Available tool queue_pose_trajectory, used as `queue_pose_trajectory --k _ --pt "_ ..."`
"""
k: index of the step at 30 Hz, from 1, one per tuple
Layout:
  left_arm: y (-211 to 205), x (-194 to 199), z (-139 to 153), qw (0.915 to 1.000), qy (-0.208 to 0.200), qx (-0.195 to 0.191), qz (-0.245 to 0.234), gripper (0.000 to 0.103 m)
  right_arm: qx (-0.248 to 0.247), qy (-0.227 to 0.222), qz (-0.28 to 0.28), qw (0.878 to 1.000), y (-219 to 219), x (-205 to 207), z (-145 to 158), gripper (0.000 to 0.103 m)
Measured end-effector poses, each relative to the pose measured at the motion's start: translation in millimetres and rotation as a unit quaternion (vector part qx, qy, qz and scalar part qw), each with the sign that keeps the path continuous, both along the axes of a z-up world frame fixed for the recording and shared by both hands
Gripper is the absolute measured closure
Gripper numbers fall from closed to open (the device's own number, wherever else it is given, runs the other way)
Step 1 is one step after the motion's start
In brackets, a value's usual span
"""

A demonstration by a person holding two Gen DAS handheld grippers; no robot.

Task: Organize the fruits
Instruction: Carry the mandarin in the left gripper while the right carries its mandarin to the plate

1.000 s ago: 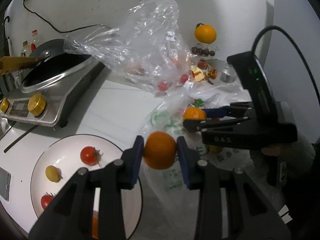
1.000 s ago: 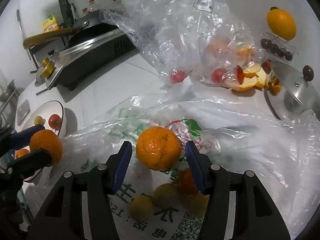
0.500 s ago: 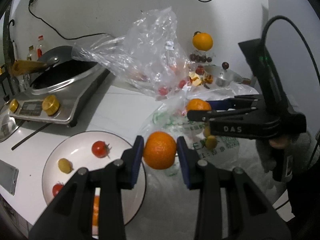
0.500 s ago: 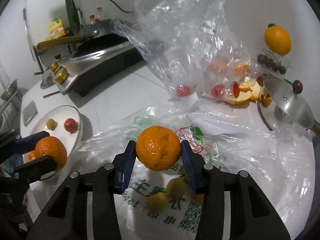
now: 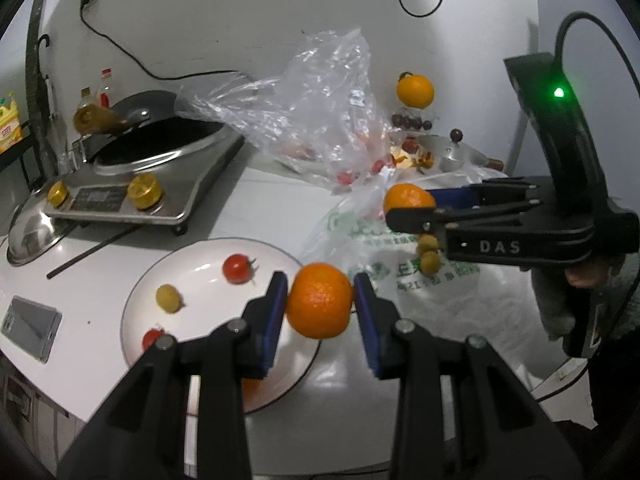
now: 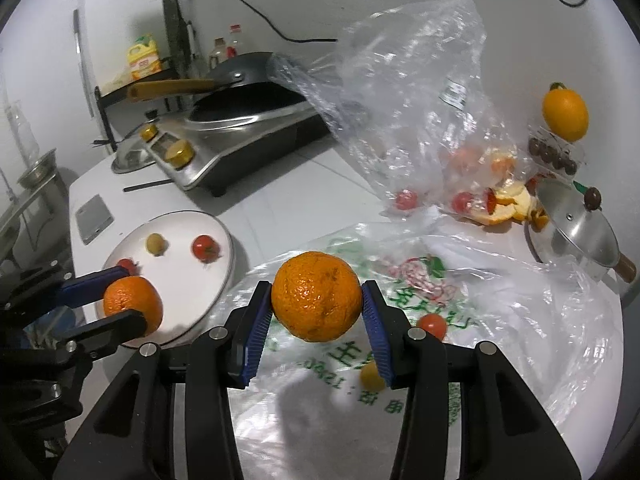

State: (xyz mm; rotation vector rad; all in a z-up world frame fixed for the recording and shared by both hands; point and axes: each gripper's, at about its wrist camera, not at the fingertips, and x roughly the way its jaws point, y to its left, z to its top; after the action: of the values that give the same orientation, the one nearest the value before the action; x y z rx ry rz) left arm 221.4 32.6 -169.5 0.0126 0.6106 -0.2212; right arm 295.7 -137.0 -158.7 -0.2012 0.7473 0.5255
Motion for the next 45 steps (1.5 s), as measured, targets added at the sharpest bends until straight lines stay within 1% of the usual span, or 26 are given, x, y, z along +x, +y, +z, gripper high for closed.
queue_pose_trajectory --k 12,17,19,23,29,31,33,36,40,45 --pt "37.9 -17.6 -6.9 0.9991 0.001 -0.007 0.041 0.068 -0.005 0.007 0.044 0.999 39.3 -21.4 -3.6 0.055" --pt "44.7 -18.5 -11.1 0.9990 0.002 -0.009 0.044 0.068 -0.009 0.010 0.055 0.998 50.9 -25.8 -6.7 0.055" --pt "42.6 -18.2 -12.6 0.9993 -0.001 -0.006 0.037 0.068 -0.009 0.011 0.057 0.998 53.4 -26.1 -8.2 0.055" --pt "32.9 -16.0 -18.4 0.9996 -0.007 0.012 0.026 0.068 -0.009 0.014 0.058 0.998 56.3 -26.4 -11.1 0.055" --pt "22.0 -4.5 -31.3 0.9996 0.004 0.024 0.016 0.068 -0.009 0.020 0.059 0.998 57.1 -23.2 -16.1 0.055" --pt "18.8 -2.4 -33.9 0.9995 0.002 0.029 0.014 0.068 -0.008 0.022 0.060 0.998 56.9 -20.7 -18.0 0.055" --pt "15.8 1.4 -37.9 0.9991 0.005 0.040 0.015 0.068 -0.006 0.023 0.061 0.998 57.1 -18.9 -19.5 0.055" --pt "12.2 5.4 -41.0 0.9991 0.010 0.040 0.011 0.068 -0.005 0.027 0.064 0.998 58.0 -14.9 -22.9 0.055" --pt "8.0 10.5 -47.1 0.9985 0.021 0.050 0.007 0.068 -0.004 0.031 0.068 0.997 60.8 -10.3 -26.2 0.055" --pt "7.4 12.6 -49.0 0.9982 0.023 0.055 0.007 0.067 -0.003 0.032 0.081 0.996 68.7 -8.9 -28.3 0.055"
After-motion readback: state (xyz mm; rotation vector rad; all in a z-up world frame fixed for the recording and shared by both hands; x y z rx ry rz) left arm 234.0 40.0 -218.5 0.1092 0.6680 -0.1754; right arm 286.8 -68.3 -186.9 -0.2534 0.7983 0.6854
